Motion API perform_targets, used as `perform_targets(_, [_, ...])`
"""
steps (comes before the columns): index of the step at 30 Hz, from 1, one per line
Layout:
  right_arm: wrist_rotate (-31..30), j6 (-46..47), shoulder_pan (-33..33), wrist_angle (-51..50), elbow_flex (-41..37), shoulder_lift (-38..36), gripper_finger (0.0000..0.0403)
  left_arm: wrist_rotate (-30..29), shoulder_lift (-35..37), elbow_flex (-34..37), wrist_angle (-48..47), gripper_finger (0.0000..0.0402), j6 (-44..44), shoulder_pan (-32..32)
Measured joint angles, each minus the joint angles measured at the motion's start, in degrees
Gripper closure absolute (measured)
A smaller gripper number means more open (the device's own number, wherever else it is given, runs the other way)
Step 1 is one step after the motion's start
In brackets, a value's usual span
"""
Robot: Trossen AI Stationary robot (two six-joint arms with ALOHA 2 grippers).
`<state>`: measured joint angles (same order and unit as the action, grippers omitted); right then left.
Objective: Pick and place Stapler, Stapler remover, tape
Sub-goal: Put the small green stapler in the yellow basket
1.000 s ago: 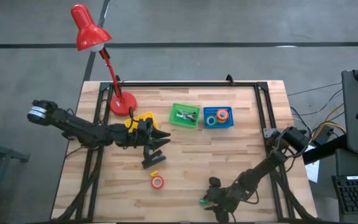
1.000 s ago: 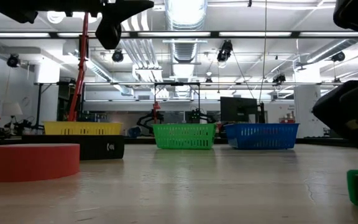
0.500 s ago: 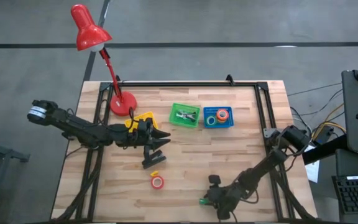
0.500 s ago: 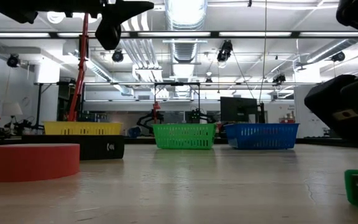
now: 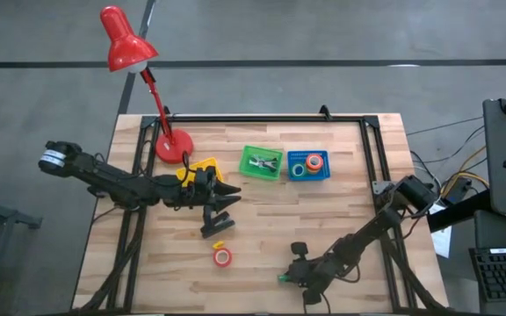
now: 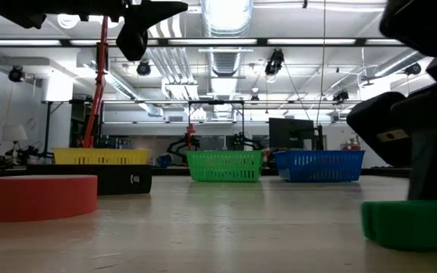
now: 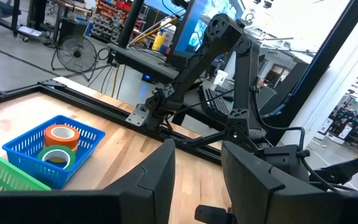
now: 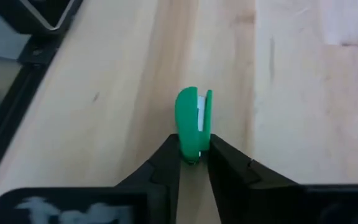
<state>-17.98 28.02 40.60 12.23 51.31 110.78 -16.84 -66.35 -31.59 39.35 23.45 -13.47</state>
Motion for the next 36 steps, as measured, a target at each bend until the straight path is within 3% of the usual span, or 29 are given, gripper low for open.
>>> perform_targets(9, [-0.4, -2.5, -2.1, -0.1, -0.1, -0.3, 0.0340, 0.0, 0.0, 0.0, 0.0, 0.0268, 0.4, 0.0])
perform_targets(16, [-0.8, -6.5, -4.6, -2.3, -0.1, -5.1, 0.0341, 0.0, -0.9, 0.0, 0.1, 0.0268, -6.7, -1.1])
perform_targets(26, [-9.2, -13.2, -9.8, -9.4, 0.0, -17.9, 0.0340, 0.5, -8.5, 0.0, 5.4, 0.0268, -16.2, -4.6])
perform_targets(36, [-10.8, -16.8, -11.4, -9.8, 0.0, -24.7, 0.0339, 0.4, -17.9, -3.7, 13.1, 0.0268, -18.5, -6.1])
